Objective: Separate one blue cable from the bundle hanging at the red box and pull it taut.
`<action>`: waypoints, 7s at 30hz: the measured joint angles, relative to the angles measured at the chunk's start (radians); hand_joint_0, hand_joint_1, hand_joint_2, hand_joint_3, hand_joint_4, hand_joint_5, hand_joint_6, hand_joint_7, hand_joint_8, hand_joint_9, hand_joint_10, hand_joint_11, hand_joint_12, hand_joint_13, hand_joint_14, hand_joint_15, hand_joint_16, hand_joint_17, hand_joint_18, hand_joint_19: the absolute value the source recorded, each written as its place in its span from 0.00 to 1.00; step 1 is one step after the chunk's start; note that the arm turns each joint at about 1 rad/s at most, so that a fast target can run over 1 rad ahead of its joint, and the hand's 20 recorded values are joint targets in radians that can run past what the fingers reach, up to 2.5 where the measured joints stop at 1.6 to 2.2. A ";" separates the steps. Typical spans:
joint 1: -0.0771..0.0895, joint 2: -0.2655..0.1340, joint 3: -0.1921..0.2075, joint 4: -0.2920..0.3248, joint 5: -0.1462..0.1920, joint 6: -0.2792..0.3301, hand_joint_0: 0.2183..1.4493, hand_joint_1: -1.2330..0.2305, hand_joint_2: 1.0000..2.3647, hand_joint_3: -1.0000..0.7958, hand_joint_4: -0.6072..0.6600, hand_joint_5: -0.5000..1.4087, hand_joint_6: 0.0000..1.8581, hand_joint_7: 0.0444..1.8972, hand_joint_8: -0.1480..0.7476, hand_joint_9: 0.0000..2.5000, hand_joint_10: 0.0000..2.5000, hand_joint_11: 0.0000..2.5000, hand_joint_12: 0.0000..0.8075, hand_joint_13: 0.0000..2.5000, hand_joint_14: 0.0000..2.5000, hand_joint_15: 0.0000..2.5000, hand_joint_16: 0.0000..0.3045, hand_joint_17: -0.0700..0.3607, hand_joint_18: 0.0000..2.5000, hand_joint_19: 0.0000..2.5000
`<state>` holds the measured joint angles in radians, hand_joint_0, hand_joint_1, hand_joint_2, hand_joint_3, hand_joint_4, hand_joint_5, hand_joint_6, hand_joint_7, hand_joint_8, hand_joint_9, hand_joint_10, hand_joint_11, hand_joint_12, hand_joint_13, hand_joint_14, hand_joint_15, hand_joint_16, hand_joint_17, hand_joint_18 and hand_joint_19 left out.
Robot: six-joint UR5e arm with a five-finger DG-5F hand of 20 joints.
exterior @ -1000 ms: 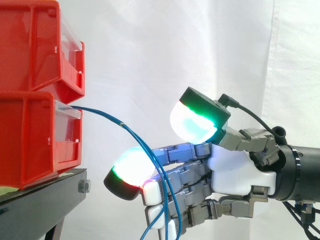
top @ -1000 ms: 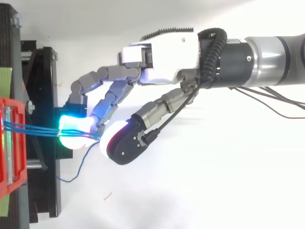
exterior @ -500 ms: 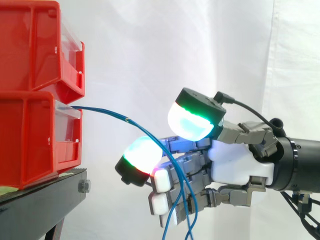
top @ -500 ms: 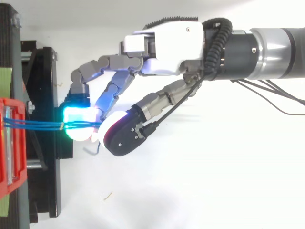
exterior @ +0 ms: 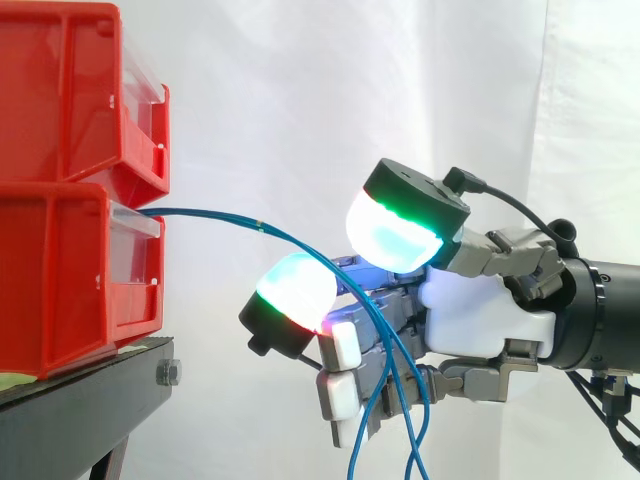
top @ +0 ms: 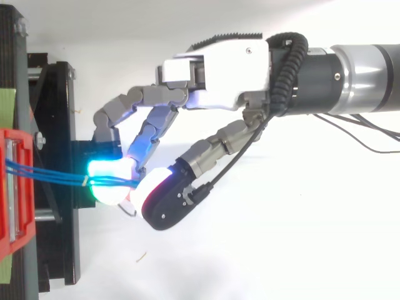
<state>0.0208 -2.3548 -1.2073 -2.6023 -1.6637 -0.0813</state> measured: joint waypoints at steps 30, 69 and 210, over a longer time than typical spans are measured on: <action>0.005 0.000 0.000 0.000 0.002 0.008 0.37 0.24 0.01 0.42 0.57 0.16 0.47 0.55 0.53 0.39 0.01 0.31 0.45 0.43 0.01 0.21 0.14 0.38 0.37 0.21; 0.004 0.000 -0.002 -0.004 0.002 0.006 0.35 0.24 0.01 0.46 0.44 0.18 0.48 0.70 0.56 0.46 0.01 0.35 0.47 0.48 0.01 0.24 0.14 0.38 0.42 0.23; 0.006 -0.001 -0.014 -0.015 0.002 -0.008 0.30 0.47 0.01 0.38 0.57 0.20 0.47 0.75 0.59 0.54 0.01 0.38 0.52 0.50 0.01 0.26 0.17 0.44 0.44 0.28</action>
<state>0.0270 -2.3559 -1.2211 -2.6168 -1.6613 -0.0897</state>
